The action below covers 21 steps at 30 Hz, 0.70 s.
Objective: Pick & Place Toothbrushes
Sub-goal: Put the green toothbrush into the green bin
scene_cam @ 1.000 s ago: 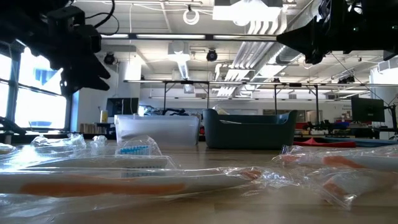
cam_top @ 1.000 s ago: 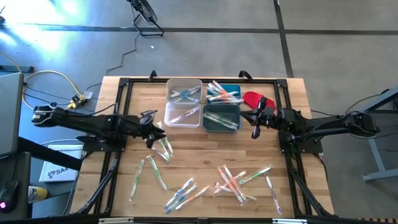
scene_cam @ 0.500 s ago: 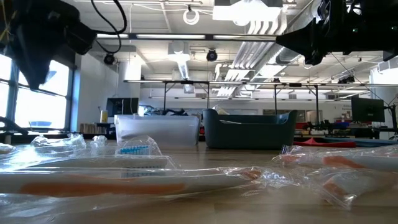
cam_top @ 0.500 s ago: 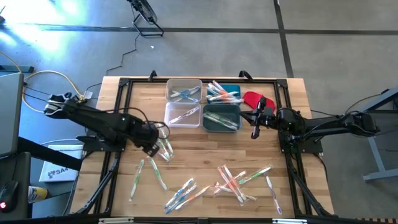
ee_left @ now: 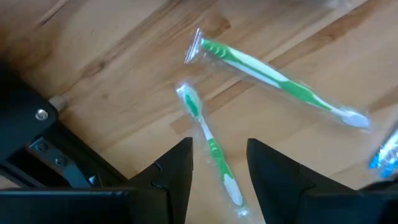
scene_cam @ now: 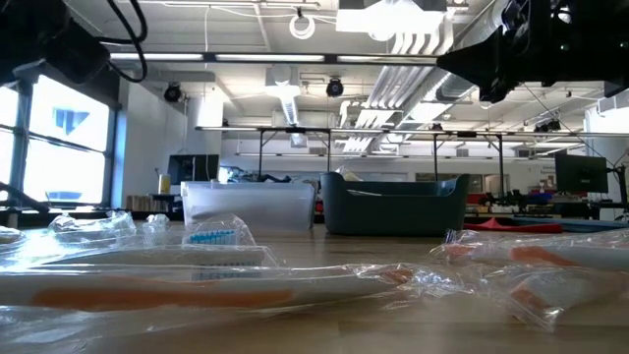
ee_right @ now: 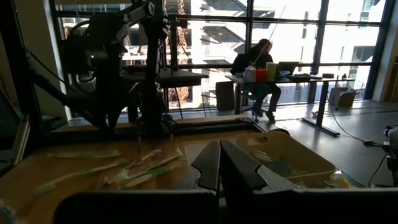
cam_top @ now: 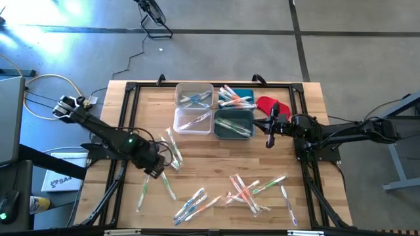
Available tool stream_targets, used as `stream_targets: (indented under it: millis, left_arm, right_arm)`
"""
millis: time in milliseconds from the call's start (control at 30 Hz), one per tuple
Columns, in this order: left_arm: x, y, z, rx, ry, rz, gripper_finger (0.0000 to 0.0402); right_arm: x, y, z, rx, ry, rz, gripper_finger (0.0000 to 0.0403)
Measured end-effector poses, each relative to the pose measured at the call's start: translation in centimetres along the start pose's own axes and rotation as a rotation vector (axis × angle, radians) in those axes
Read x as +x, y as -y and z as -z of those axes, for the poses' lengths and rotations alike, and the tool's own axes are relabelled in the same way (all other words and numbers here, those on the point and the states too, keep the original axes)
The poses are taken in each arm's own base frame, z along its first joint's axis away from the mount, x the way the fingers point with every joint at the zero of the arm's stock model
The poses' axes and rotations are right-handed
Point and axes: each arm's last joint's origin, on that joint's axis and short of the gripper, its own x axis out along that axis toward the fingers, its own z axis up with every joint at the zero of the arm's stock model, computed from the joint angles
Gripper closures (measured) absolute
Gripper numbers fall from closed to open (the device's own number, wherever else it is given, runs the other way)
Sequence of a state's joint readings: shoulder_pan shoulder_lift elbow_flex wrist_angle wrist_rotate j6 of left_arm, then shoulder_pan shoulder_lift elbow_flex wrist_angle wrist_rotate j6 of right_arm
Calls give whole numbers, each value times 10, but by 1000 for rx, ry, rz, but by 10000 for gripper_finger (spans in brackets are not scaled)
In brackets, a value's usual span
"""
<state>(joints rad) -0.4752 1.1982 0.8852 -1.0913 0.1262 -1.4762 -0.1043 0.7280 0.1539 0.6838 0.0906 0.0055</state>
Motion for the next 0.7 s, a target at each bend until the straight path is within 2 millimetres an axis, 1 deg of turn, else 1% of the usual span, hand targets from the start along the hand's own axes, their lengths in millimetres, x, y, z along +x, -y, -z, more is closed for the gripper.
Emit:
stream_targets:
  millis: [100, 167, 267, 367, 500, 600, 700]
  left_arm:
    - [2, 0, 7, -21, 29, -7, 254]
    - [8, -3, 9, -40, 34, -19, 254]
    - [23, -8, 12, -57, 27, -36, 254]
    - [41, -15, 12, -89, 20, -34, 254]
    - [63, -18, 10, -89, -11, 54, 254]
    - [74, -20, 9, -87, -28, 109, 254]
    - [82, -25, 9, -122, -39, 101, 254]
  right_arm:
    - [0, 0, 0, 0, 0, -12, 399]
    - [0, -1, 0, 0, 0, -18, 399]
    - [0, -1, 1, 0, -6, -18, 399]
    - [0, 0, 2, -1, -16, -17, 399]
    - [0, 0, 2, 2, -21, -17, 399]
    - [0, 0, 2, 23, -22, -16, 399]
    - [0, 0, 2, 25, -22, -16, 399]
